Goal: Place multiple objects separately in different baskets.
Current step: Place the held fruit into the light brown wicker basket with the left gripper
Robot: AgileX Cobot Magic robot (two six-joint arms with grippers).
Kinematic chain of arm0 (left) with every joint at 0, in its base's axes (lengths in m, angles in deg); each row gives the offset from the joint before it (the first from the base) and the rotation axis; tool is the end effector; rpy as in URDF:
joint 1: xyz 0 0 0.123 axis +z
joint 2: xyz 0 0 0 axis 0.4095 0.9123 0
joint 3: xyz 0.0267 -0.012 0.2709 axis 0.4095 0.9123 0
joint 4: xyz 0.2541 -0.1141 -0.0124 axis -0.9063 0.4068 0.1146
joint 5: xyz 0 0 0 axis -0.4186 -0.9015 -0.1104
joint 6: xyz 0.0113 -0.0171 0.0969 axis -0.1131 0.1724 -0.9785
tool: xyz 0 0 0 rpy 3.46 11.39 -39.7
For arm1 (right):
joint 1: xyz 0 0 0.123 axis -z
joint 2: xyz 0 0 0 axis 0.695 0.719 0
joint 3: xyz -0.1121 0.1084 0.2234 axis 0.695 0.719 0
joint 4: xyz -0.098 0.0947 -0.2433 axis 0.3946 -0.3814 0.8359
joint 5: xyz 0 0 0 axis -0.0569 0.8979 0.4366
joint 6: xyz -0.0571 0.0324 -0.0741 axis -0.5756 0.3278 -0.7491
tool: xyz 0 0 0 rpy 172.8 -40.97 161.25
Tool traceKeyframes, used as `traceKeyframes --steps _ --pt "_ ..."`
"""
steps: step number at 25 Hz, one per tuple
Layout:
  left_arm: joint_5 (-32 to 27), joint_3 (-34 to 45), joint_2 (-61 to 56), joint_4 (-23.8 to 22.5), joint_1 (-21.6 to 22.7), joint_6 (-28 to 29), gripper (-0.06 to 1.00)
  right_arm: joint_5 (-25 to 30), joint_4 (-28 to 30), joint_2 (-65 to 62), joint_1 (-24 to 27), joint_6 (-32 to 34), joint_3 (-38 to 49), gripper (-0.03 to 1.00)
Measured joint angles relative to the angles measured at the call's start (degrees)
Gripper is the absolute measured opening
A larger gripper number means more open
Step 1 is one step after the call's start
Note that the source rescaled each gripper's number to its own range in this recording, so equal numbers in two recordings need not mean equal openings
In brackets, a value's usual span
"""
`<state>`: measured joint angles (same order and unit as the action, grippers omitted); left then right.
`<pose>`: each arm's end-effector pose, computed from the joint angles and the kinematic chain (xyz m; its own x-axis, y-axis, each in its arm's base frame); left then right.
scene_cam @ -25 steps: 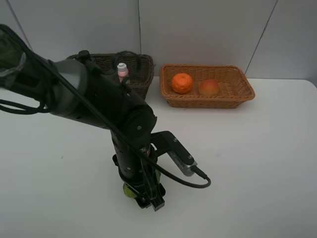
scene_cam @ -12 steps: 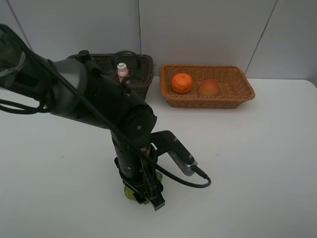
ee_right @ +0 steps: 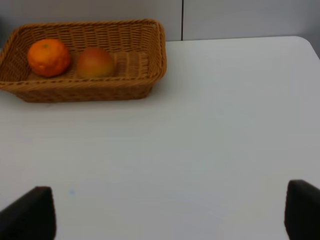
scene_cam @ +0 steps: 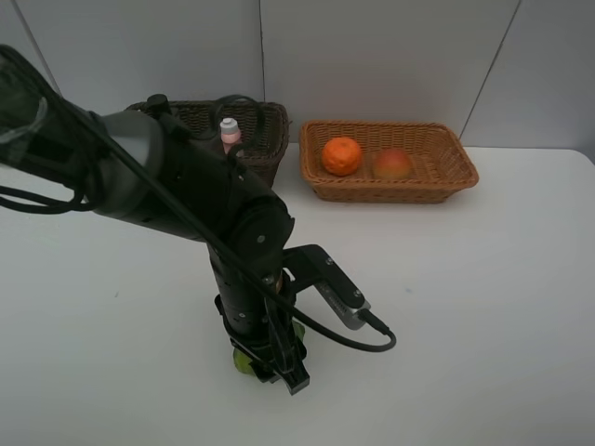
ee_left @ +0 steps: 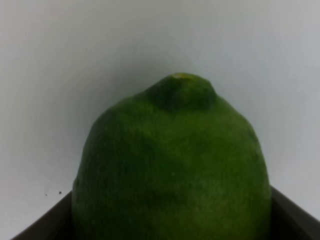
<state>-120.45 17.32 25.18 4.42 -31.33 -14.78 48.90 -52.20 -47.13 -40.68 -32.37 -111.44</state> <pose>0.2002 -0.2880 0.0601 -0.5519 0.8250 -0.1219 0.8296 0.5580 0.0205 0.0351 -0.0028 0.2946 -0.4300 0.0322 -0.9022 0.0682 0.9977 0.0030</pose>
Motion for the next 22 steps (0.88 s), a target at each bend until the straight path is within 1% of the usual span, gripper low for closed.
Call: traceKeyframes --steps 13,22 --pt "-0.91 0.0 -0.44 0.0 0.0 0.0 0.8 0.0 0.0 0.0 0.0 0.0 0.0 0.97" --pt "-1.25 0.0 -7.07 -0.11 0.27 0.0 0.8 0.0 0.0 0.0 0.0 0.0 0.0 0.97"
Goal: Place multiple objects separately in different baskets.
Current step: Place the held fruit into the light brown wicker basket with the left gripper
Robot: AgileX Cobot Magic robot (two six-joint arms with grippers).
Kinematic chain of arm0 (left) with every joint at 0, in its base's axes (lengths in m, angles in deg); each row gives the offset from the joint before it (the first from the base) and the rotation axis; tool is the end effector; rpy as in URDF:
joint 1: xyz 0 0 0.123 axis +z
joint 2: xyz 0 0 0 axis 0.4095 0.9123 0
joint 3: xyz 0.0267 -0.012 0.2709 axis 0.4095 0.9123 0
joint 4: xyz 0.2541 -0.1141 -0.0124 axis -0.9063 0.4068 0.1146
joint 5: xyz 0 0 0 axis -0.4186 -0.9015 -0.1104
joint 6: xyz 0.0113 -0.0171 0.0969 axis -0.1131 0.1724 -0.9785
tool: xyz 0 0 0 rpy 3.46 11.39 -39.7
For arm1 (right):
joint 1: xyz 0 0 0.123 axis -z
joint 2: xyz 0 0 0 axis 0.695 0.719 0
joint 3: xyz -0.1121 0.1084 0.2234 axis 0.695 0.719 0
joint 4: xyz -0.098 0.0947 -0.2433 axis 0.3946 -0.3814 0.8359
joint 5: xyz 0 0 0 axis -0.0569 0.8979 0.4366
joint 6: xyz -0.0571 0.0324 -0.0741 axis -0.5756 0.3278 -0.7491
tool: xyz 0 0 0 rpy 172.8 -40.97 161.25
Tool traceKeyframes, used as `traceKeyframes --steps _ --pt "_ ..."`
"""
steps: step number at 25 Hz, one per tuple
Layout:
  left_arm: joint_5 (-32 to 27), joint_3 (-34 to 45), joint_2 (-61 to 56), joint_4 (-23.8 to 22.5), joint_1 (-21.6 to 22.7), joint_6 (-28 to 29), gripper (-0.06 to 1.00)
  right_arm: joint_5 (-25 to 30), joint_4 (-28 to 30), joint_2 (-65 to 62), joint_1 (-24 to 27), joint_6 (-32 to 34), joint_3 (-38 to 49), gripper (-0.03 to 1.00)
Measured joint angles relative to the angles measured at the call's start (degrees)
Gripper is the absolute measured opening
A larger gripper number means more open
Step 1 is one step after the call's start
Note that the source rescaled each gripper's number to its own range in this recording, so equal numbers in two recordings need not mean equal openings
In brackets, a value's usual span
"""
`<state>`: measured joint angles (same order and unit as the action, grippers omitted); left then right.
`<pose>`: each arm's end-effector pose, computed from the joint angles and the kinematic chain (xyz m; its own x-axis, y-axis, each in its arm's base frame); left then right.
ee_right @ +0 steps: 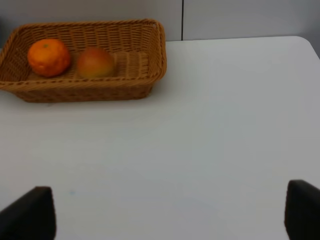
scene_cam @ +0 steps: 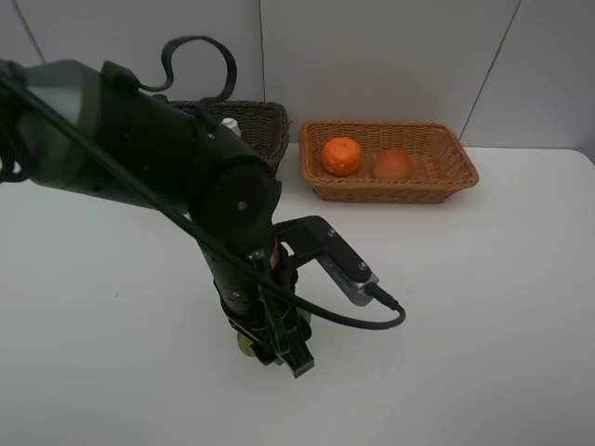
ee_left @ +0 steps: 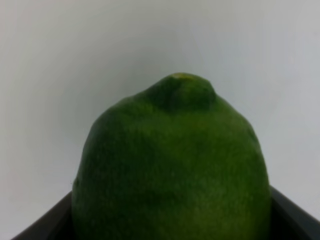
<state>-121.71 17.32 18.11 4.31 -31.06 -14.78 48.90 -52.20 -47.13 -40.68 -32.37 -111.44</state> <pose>0.2033 -0.2894 0.1032 -0.5449 0.8087 -0.2218 0.8261 0.5630 0.0233 0.0351 -0.0028 0.2946 -0.4300 0.0322 -0.9022 0.0682 0.9977 0.0030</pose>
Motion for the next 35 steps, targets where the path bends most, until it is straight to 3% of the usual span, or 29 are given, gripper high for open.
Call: traceKeyframes --steps 6,13,23,35 --pt "-1.92 -5.81 -1.24 -0.15 3.55 0.0 0.8 0.0 0.0 0.0 0.0 0.0 0.0 0.97" --pt "0.24 -20.59 0.15 -0.53 7.68 0.0 0.8 0.0 0.0 0.0 0.0 0.0 0.0 0.97" --pt "10.39 -40.82 14.04 -0.81 10.84 0.0 0.8 0.0 0.0 0.0 0.0 0.0 0.0 0.97" --pt "29.28 -44.01 24.85 -0.81 13.14 -0.02 0.8 0.0 0.0 0.0 0.0 0.0 0.0 0.97"
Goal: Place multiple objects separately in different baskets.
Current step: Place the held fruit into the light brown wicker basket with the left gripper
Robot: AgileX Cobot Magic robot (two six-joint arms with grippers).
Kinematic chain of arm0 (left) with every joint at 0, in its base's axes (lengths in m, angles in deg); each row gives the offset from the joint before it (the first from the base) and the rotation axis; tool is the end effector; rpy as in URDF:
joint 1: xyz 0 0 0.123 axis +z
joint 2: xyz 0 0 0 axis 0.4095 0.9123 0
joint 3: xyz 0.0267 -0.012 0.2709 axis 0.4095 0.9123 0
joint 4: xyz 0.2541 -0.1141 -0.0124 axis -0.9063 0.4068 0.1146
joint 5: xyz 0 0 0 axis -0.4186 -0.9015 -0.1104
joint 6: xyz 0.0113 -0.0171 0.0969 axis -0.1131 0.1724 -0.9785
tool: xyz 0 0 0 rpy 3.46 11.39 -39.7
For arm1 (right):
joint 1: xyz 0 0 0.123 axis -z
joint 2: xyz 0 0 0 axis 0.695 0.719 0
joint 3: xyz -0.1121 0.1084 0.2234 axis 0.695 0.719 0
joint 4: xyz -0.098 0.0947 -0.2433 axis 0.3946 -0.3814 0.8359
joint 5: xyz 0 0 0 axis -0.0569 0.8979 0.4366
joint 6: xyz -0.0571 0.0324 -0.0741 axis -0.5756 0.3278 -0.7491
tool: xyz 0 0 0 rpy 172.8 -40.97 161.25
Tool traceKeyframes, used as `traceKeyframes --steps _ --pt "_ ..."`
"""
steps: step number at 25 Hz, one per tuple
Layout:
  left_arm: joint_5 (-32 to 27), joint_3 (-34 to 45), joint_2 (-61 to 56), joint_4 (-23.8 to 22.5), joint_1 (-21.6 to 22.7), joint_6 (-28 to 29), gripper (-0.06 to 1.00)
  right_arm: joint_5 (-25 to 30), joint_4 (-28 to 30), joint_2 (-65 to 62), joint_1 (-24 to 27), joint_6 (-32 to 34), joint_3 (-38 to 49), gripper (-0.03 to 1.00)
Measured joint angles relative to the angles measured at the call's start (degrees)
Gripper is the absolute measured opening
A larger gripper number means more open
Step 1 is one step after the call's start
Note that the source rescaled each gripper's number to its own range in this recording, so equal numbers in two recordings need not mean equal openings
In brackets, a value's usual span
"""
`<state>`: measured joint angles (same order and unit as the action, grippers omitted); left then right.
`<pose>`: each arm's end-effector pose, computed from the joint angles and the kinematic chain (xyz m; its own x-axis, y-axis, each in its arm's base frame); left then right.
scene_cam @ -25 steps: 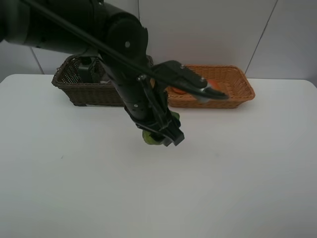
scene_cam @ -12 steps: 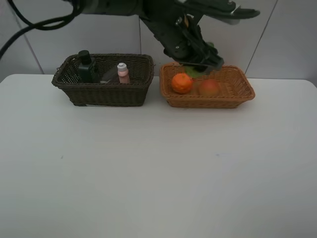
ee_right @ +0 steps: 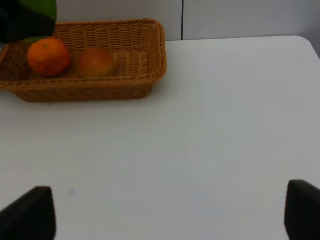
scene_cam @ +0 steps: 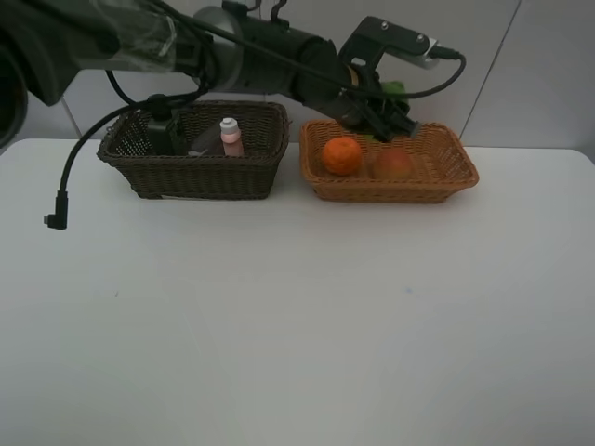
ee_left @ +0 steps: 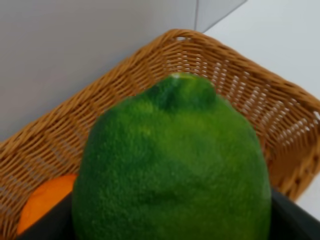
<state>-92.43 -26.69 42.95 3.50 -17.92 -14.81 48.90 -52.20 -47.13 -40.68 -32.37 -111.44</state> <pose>0.4134 -0.3729 0.1637 -0.3335 0.3477 -0.8763 0.6789 0.7335 0.0327 0.0351 -0.0028 0.2946 -0.4300 0.0322 -0.9022 0.0682 0.9977 0.0030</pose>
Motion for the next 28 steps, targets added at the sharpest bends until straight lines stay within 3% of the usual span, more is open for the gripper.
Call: traceKeyframes --steps 7,28 --pt "6.69 0.0 3.28 0.0 0.55 -0.04 0.8 0.0 0.0 0.0 0.0 0.0 0.0 0.97" --pt "7.51 0.0 7.87 0.0 0.55 -0.07 0.8 0.0 0.0 0.0 0.0 0.0 0.0 0.97"
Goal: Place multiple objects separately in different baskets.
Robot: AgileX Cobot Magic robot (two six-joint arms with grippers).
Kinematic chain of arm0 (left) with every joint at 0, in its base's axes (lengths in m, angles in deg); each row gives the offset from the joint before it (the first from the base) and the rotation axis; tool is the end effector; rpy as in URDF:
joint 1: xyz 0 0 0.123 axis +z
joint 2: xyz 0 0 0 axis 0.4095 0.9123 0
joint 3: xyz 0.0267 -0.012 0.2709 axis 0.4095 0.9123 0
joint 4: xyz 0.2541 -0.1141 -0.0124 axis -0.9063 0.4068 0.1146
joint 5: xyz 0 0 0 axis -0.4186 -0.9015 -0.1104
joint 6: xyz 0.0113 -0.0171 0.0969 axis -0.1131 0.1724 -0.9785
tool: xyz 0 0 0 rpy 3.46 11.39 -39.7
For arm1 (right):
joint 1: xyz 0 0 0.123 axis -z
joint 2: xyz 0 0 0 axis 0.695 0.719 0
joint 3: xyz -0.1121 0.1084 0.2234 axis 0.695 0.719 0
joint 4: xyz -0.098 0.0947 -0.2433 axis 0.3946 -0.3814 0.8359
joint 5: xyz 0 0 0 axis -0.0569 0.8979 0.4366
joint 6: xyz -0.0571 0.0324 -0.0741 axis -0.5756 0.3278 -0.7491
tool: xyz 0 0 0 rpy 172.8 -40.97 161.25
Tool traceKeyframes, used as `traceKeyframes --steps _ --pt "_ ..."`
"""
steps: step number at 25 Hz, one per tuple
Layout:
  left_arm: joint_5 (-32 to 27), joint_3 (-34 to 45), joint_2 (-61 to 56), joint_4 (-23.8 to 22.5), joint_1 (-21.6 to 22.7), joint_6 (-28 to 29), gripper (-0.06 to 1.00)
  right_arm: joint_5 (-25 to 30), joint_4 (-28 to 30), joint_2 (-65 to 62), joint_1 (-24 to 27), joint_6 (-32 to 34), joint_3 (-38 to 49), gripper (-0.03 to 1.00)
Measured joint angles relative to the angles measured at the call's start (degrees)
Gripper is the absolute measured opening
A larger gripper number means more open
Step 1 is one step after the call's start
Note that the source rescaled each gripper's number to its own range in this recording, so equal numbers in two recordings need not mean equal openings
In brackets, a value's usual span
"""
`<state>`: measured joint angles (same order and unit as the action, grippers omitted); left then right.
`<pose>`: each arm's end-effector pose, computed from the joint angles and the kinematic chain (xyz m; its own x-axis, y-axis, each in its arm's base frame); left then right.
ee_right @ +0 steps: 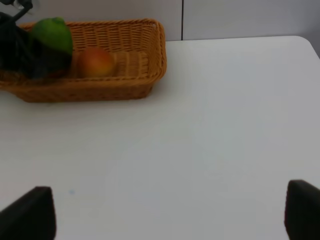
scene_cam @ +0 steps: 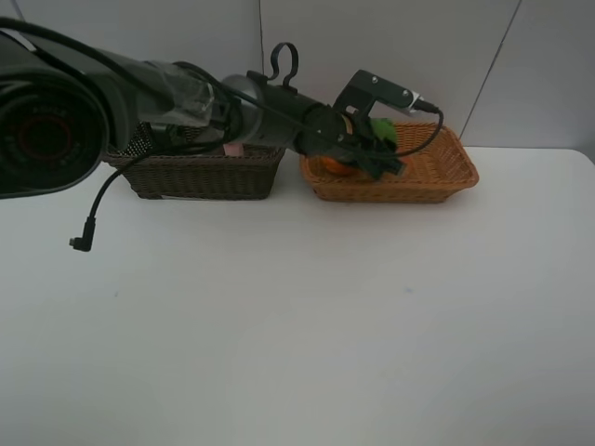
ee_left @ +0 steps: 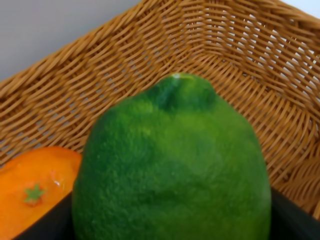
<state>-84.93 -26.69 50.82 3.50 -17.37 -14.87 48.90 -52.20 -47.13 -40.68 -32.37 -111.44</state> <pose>0.4221 -0.3742 0.0980 -0.3401 0.3492 -0.8732 0.6767 0.7356 0.0306 0.0351 -0.0028 0.2946 -0.4300 0.0322 -0.9022 0.0682 0.9977 0.0030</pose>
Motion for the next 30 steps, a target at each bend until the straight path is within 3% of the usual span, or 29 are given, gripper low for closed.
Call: traceKeyframes --steps 8,13,22,25,30 --pt "0.31 0.0 0.0 0.0 0.0 0.0 0.81 0.0 0.0 0.0 0.0 0.0 0.0 0.97" --pt "1.21 0.0 0.0 0.0 0.0 0.0 0.95 0.0 0.0 0.0 0.0 0.0 0.0 0.97" --pt "0.71 0.0 -0.81 0.0 0.0 0.0 0.97 0.0 0.0 0.0 0.0 0.0 0.0 0.97" --pt "-3.19 0.0 -3.16 0.0 0.17 0.0 0.97 0.0 0.0 0.0 0.0 0.0 0.0 0.97" --pt "-18.53 -0.04 -10.27 0.0 2.51 0.0 0.97 0.0 0.0 0.0 0.0 0.0 0.0 0.97"
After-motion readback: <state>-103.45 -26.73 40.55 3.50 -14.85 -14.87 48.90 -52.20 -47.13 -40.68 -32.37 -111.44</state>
